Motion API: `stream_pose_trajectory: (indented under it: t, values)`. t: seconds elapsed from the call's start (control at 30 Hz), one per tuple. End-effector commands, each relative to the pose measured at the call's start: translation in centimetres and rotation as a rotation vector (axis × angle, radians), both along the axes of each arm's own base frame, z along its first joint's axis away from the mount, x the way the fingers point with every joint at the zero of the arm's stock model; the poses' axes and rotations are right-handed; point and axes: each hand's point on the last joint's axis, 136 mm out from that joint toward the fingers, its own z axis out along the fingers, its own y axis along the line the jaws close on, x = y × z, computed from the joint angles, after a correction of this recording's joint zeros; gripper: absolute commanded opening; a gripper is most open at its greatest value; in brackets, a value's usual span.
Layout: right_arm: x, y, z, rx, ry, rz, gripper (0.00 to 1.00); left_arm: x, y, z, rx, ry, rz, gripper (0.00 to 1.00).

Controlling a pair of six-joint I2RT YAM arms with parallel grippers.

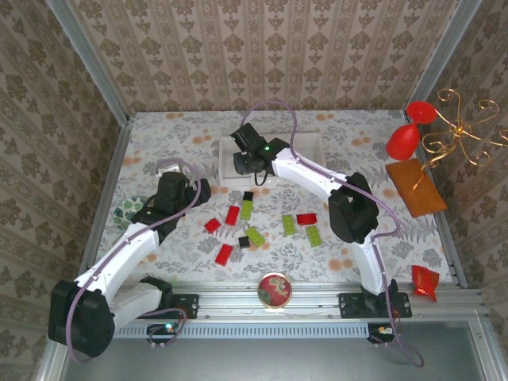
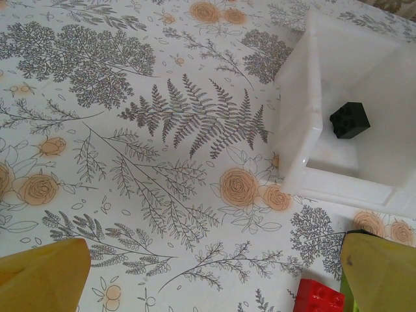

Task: Sort the legos into containers by color
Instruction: Place the lego in the container.

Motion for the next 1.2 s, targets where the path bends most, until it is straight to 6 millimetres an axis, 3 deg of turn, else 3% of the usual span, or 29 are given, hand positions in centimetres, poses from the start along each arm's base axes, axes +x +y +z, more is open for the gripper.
stream_pose_trajectory:
  t: [0.0,0.63,0.9,1.17]
  values:
    - [0.7,0.7,-0.2,-0.046,-0.020,0.039,0.21,-0.6,0.4,-0.5,-0.012,0.015,0.017,1.00]
    - [2.7,2.4,-2.2,-0.092,-0.026,0.077,0.22,-0.5,0.8,-0.8,-0.014,0.025,0.026,1.00]
    - [2.6,2.2,-1.5,-0.099,-0.027,0.075,0.48,-0.7,0.9,-0.7,-0.014,0.029,0.028,1.00]
    - [1.9,2.4,1.3,-0.072,-0.054,0.087,0.57,-0.9,1.1,-0.6,-0.015,0.025,0.029,1.00]
